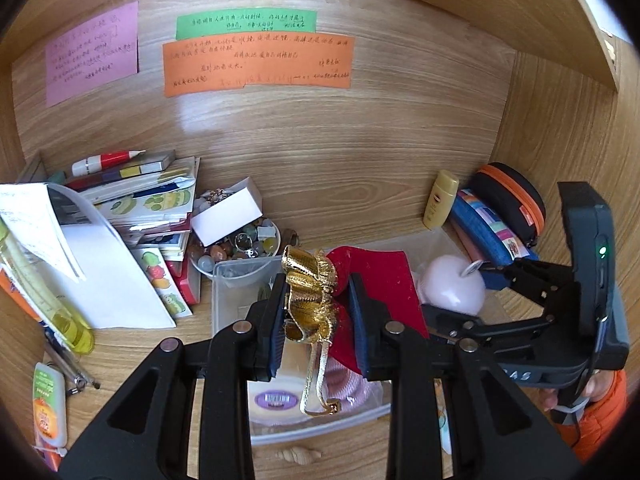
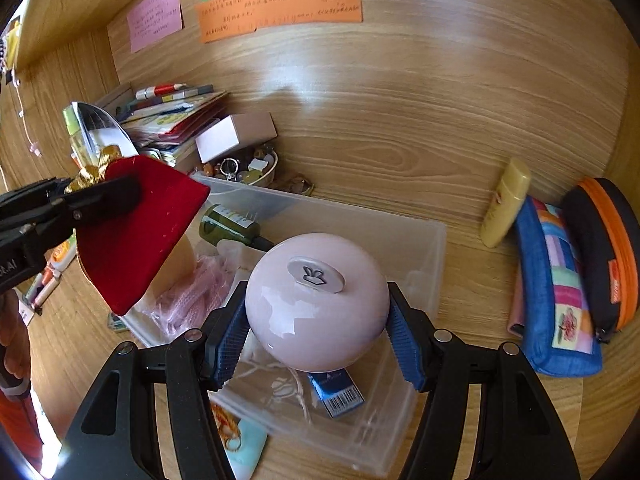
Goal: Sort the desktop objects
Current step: 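Carry pouch and pink jar into the clear bin and open both tools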
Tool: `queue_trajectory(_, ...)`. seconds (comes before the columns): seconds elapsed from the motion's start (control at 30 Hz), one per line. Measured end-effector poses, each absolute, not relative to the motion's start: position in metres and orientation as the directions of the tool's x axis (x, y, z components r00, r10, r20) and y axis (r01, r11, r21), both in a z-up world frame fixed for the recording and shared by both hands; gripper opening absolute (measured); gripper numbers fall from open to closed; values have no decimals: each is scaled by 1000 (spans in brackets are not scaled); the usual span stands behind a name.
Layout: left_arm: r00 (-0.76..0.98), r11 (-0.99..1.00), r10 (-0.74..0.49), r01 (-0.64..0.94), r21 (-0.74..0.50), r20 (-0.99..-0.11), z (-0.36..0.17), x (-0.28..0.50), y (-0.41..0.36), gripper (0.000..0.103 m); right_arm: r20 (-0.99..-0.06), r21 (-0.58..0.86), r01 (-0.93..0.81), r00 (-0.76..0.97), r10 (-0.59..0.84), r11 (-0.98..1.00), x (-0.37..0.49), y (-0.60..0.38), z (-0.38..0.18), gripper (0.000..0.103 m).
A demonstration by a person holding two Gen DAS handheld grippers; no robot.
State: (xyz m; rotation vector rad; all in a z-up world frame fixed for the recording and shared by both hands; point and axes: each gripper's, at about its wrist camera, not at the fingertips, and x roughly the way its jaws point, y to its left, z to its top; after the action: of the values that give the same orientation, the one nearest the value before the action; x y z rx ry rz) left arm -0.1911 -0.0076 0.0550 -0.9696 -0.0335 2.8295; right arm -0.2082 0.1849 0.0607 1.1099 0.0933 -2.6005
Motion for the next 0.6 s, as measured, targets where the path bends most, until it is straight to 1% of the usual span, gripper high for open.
queue_trajectory(0.23,-762,-989,136,-140,-45,-633,41,-210,-5,28,-734,51,315,-632,-250,-948,-221,174,52,60)
queue_trajectory(0.6,-732,-991,108,-133,-14,-673,26,-223,-5,28,-730,42,329,-635,-254,-943,-230,159,46,60)
